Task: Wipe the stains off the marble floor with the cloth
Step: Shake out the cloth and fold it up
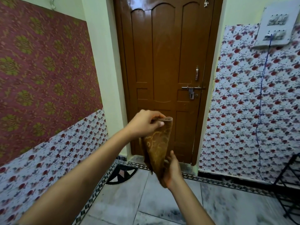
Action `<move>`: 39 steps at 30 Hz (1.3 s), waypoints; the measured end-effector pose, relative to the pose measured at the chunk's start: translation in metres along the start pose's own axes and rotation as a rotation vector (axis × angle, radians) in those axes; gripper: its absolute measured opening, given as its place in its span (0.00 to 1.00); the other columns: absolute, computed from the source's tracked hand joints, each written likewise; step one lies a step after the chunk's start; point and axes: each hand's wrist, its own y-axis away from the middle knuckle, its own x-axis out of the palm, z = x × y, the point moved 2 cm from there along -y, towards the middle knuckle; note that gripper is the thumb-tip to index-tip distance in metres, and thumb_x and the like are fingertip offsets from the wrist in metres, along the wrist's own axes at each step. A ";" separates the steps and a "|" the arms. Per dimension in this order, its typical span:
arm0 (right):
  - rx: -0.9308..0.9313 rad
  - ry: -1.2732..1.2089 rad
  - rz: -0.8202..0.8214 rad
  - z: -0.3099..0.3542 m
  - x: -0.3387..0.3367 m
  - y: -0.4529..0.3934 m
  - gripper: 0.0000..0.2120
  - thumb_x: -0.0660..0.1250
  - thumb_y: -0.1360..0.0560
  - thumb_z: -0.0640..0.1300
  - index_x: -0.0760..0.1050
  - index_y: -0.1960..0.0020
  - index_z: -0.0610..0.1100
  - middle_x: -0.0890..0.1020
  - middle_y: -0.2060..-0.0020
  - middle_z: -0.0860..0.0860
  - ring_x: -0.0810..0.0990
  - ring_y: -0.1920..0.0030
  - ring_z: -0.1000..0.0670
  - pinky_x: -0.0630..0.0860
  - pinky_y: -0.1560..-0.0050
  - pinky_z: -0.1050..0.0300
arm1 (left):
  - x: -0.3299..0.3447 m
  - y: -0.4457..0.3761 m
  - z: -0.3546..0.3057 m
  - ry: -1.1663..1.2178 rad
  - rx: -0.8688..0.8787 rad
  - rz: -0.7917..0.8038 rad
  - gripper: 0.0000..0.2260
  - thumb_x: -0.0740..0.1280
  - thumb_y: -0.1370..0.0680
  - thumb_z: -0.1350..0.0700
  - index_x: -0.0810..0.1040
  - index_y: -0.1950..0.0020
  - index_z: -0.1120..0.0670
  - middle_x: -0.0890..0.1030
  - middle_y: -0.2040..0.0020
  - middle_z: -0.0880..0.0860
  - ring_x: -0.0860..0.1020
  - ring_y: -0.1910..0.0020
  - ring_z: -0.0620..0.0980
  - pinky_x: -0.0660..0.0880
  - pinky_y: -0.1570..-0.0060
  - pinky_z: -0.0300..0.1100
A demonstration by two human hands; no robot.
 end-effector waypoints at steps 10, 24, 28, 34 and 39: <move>-0.128 -0.385 0.316 -0.023 0.013 0.004 0.24 0.70 0.35 0.59 0.74 0.47 0.44 0.84 0.67 0.46 0.83 0.68 0.47 0.80 0.70 0.56 | 0.048 0.033 -0.026 0.587 -0.075 0.145 0.12 0.63 0.21 0.53 0.77 0.39 0.52 0.81 0.47 0.50 0.80 0.48 0.44 0.79 0.51 0.39; 0.026 -0.243 0.317 -0.018 0.020 0.030 0.33 0.48 0.25 0.68 0.75 0.48 0.40 0.84 0.60 0.38 0.79 0.52 0.38 0.81 0.62 0.45 | 0.054 0.072 0.068 0.757 -0.728 -0.056 0.07 0.68 0.24 0.57 0.79 0.47 0.53 0.81 0.52 0.55 0.79 0.53 0.51 0.77 0.50 0.46; 0.017 -0.153 0.324 -0.023 0.023 0.025 0.38 0.50 0.29 0.72 0.76 0.45 0.39 0.84 0.55 0.37 0.80 0.48 0.37 0.76 0.50 0.43 | 0.060 0.082 0.084 0.595 -0.739 -0.162 0.05 0.72 0.28 0.55 0.79 0.54 0.53 0.82 0.53 0.55 0.80 0.52 0.53 0.79 0.50 0.49; 0.041 -0.004 0.360 -0.026 0.021 0.033 0.30 0.62 0.31 0.64 0.74 0.42 0.40 0.82 0.49 0.37 0.81 0.48 0.38 0.76 0.48 0.42 | 0.060 0.091 0.089 0.573 -0.724 -0.011 0.12 0.70 0.27 0.50 0.74 0.50 0.55 0.79 0.50 0.56 0.78 0.51 0.53 0.78 0.53 0.46; -0.055 0.044 0.247 -0.021 0.015 0.031 0.15 0.63 0.24 0.53 0.75 0.50 0.41 0.85 0.64 0.41 0.80 0.52 0.38 0.76 0.48 0.42 | 0.063 0.099 0.095 0.680 -0.766 0.003 0.14 0.73 0.29 0.48 0.73 0.52 0.53 0.79 0.48 0.57 0.79 0.49 0.55 0.77 0.49 0.50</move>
